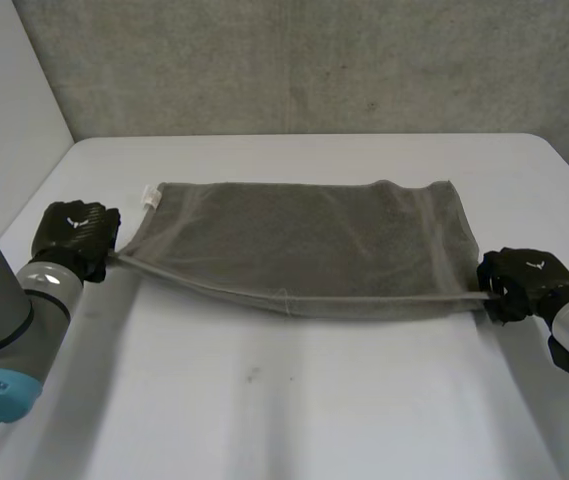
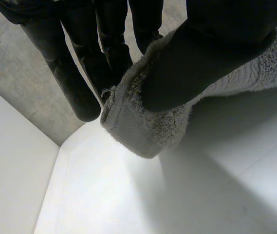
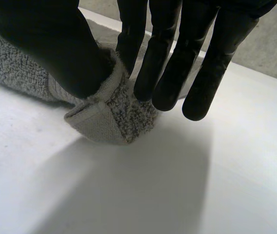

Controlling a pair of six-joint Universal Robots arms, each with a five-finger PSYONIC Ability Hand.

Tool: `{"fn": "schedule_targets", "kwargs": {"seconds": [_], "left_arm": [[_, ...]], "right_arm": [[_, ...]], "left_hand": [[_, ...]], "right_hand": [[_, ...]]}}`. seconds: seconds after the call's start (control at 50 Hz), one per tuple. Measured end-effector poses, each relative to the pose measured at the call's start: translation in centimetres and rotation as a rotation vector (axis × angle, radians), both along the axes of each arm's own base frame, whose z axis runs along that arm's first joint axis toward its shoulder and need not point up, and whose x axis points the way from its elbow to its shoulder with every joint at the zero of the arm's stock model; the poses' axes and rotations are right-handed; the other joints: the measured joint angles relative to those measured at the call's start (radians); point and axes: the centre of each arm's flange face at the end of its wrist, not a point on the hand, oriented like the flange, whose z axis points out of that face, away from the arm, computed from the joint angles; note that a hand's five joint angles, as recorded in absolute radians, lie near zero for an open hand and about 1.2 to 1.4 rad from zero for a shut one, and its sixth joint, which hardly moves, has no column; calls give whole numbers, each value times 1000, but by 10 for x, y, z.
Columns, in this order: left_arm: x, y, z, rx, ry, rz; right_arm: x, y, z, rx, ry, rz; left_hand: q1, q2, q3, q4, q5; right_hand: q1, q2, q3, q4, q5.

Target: Fold the towel.

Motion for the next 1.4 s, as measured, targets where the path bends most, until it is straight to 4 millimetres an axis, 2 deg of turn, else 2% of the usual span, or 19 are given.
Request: {"fn": "schedule_targets", "kwargs": {"seconds": [0.06, 0.2, 0.22, 0.3, 0.48, 0.52, 0.54, 0.64, 0.72, 0.84, 0.88, 1.02, 1.06, 1.1, 1.16, 1.28, 1.36, 1.38, 1.4], "left_arm": [[0, 2, -1, 14, -6, -2], [3, 19, -3, 104, -41, -9], [5, 28, -2, 145, -56, -11], [13, 52, 9, 225, -84, -4], [39, 92, 43, 275, -137, 40], [41, 98, 47, 279, -147, 38], [42, 101, 49, 281, -152, 32], [39, 102, 49, 282, -149, -4], [34, 88, 44, 277, -141, -31], [20, 46, 28, 247, -136, -62], [13, 21, 20, 214, -135, -65], [-1, -48, -5, 99, -147, 12], [-2, -53, -7, 90, -149, 21], [-9, -70, -17, 57, -152, 40], [-15, -82, -24, 25, -148, 39], [-26, -96, -33, -35, -134, 23], [-33, -101, -41, -62, -125, -4], [-34, -101, -43, -64, -124, -11], [-36, -101, -46, -67, -123, -20]], "right_arm": [[0, -1, 4, -15, 11, 2], [0, 6, 33, -77, 81, 33], [0, 12, 46, -93, 126, 53], [-3, 36, 70, -51, 280, 122], [-14, 89, 99, 174, 547, 338], [-15, 91, 101, 181, 554, 347], [-18, 98, 110, 200, 576, 373], [-20, 94, 117, 176, 572, 371], [-19, 80, 115, 138, 547, 353], [-4, 31, 95, 76, 498, 308], [9, 10, 84, 41, 503, 289], [42, -41, 55, -73, 537, 227], [44, -45, 51, -83, 538, 222], [56, -63, 40, -133, 537, 205], [65, -76, 30, -185, 534, 188], [73, -96, 18, -267, 546, 142], [76, -104, 11, -305, 559, 121], [77, -105, 10, -312, 561, 120], [80, -107, 9, -326, 564, 118]], "left_hand": [[0, 0, 0, 0, 0], [0, 0, 0, 0, 0], [0, 0, 0, 0, 0], [0, 0, 0, 0, 0], [0, 0, 0, 0, 0], [0, 0, 0, 0, 0], [0, 0, 0, 0, 0], [0, 0, 0, 0, 0], [0, 0, 0, 0, 0], [0, 0, 0, 0, 0], [2, 0, 0, 0, 0], [2, 0, 0, 0, 0], [2, 0, 0, 0, 0], [2, 0, 0, 0, 0], [2, 0, 0, 0, 0], [2, 1, 0, 0, 0], [4, -3, -4, 0, 0], [-98, -127, -125, -127, -105], [-261, -273, -267, -272, -243]], "right_hand": [[0, 0, 0, 2, 4], [0, 0, 0, 3, 6], [0, 0, 0, 3, 12], [0, 0, 0, 3, 18], [0, 0, 0, 3, 21], [0, 0, 0, 3, 21], [0, 0, 0, 3, 21], [0, 0, 0, 3, 22], [0, 0, 0, 3, 23], [1, 0, 0, 3, 24], [1, 0, 0, 3, 24], [1, 0, 0, 3, 24], [1, 0, 0, 3, 24], [1, 0, 0, 3, 24], [1, 0, 0, 3, 24], [1, 0, 0, 3, 24], [-311, -394, -398, -399, -333], [-587, -690, -676, -677, -610], [-700, -852, -852, -854, -789]]}}
